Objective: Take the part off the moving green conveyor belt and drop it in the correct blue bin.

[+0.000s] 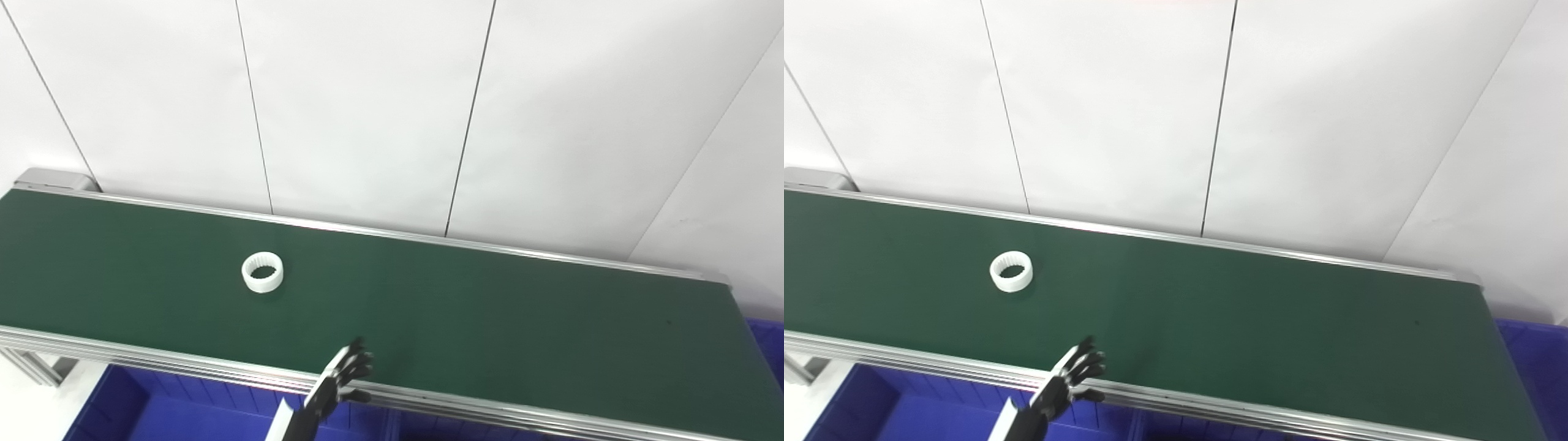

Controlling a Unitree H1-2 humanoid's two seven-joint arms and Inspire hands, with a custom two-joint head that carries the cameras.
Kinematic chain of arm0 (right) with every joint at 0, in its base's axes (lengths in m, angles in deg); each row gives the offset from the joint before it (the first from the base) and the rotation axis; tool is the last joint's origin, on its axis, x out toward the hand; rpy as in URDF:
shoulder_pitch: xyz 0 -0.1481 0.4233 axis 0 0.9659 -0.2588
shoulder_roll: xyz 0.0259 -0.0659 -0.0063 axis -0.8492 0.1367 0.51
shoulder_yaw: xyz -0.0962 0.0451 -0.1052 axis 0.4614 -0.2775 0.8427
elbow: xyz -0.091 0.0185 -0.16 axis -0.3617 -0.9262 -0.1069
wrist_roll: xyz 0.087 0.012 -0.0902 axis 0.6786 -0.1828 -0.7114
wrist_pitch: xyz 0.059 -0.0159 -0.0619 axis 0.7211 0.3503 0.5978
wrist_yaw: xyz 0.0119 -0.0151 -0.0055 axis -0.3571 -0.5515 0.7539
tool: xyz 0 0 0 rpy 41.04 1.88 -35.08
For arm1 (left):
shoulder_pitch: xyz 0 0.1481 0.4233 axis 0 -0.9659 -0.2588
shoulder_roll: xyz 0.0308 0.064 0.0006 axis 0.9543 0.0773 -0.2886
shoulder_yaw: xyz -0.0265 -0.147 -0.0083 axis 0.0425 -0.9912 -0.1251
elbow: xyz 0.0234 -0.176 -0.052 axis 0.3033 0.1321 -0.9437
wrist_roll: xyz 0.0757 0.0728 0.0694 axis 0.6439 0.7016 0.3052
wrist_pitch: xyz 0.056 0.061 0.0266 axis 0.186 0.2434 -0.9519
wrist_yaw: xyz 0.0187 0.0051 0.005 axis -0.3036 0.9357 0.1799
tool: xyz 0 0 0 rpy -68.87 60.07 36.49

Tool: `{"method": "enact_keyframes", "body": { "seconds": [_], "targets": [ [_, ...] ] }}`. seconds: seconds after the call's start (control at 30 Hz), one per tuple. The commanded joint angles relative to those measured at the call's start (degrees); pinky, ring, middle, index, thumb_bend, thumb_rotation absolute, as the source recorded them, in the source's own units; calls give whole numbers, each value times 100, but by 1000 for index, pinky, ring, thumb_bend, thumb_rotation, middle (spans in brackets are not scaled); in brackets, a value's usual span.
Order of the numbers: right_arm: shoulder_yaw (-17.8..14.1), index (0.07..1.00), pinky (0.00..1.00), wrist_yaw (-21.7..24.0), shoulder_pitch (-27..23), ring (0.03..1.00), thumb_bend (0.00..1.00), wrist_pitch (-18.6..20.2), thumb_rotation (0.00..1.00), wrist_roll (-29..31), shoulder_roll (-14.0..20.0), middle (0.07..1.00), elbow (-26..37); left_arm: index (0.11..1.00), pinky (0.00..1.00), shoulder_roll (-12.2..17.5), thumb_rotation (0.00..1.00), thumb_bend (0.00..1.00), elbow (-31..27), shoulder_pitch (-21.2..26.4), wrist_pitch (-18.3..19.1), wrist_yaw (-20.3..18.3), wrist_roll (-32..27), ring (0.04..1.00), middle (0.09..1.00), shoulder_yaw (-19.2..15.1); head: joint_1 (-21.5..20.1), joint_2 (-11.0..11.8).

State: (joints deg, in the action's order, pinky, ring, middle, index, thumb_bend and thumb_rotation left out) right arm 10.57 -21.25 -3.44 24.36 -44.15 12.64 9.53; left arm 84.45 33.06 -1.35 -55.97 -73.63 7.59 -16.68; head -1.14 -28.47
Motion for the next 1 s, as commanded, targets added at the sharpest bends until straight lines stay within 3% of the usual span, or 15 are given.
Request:
{"method": "enact_keyframes", "body": {
  "seconds": [0.0,0.2,0.43,0.6,0.63,0.77,0.97],
  "targets": [
    [-13,993,894,72,-25,930,709,-186,954,12,-19,965,148,661,478,-11,387,982,-307,581,-198,188,141,637,664,-167,11,-30],
    [21,999,889,31,-55,932,704,-148,970,-62,-88,969,178,627,474,345,336,1000,-115,1790,108,-66,980,652,651,-691,-61,-71],
    [35,994,893,39,-104,931,708,-179,969,-87,-157,965,139,714,697,819,348,957,821,2991,271,-22,2262,769,755,-764,-83,-68],
    [47,985,895,23,-150,929,723,-176,956,-82,-235,962,94,728,784,1121,346,981,1600,3879,557,-77,2799,796,781,-674,-134,-60],
    [49,982,889,21,-161,929,708,-200,956,-84,-247,959,77,724,794,1156,296,995,1702,4003,606,-93,2846,798,778,-649,-134,-60],
    [55,982,882,19,-207,924,702,-262,948,-95,-290,956,10,724,807,1306,261,1000,2296,4561,850,-134,3163,805,783,-443,-172,-56],
    [73,982,856,30,-212,913,703,-261,931,-59,-340,953,16,709,790,1410,235,1000,3632,5381,1020,31,3484,792,757,4,-226,-46]
  ]
}}
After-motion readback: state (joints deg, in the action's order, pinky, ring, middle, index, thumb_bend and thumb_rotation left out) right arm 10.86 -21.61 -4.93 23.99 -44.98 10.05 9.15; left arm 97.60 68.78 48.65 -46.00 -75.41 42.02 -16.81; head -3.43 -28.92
